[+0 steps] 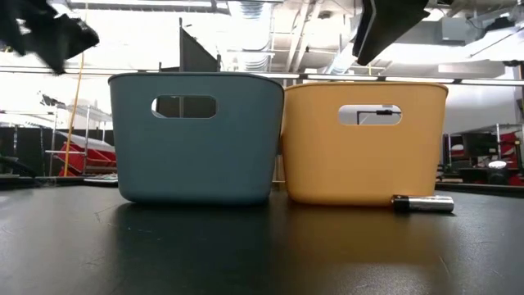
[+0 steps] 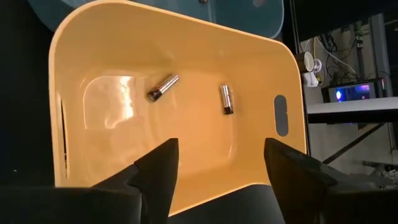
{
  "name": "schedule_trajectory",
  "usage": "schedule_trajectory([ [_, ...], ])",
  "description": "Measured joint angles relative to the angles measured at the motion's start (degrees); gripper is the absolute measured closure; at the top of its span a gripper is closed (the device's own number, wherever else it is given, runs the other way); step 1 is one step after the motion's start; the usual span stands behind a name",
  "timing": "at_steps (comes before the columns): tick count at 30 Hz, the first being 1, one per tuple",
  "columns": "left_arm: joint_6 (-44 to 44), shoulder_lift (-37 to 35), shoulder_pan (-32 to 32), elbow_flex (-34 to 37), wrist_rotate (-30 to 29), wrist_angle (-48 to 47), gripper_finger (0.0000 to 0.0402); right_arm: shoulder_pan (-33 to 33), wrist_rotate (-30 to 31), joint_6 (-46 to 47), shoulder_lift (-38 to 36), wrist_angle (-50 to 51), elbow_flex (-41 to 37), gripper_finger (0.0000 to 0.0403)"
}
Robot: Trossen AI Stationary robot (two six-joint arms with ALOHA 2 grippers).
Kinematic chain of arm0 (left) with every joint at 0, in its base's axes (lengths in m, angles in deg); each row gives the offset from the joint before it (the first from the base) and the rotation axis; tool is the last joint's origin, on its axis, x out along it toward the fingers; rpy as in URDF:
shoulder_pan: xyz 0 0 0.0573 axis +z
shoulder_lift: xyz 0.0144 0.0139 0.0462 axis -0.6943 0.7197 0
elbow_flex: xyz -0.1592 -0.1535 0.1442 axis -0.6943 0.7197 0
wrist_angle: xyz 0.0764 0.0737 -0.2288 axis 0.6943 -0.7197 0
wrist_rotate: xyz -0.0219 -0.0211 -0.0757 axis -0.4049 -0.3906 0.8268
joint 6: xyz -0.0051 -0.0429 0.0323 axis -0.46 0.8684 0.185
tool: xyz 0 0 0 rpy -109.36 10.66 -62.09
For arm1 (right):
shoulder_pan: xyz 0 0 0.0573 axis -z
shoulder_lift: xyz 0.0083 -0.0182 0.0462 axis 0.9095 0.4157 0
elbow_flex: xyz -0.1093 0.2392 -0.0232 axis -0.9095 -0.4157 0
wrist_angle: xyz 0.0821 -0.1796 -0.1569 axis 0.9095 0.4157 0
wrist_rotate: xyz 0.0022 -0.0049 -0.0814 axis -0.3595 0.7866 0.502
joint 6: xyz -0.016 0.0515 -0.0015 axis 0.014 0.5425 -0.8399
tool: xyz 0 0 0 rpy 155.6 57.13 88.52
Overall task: Sort batteries
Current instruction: Put the top duracell battery into the blue bin
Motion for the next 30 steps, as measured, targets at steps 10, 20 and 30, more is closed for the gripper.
schedule_trajectory([
  [10,8.7,15.52,-8.86,0.0,5.79,0.38,0.0228,-1.38,1.2,0.02,0.0,-0.44,0.0,0.0163],
  [20,9.98,23.93,-11.9,0.02,5.96,11.18,0.0228,-1.23,1.7,0.02,0.01,-0.46,0.0,0.0164],
  [30,11.84,25.27,-14.92,0.24,5.57,13.59,0.0228,-1.31,1.68,0.46,0.01,-0.9,0.0,0.0164],
])
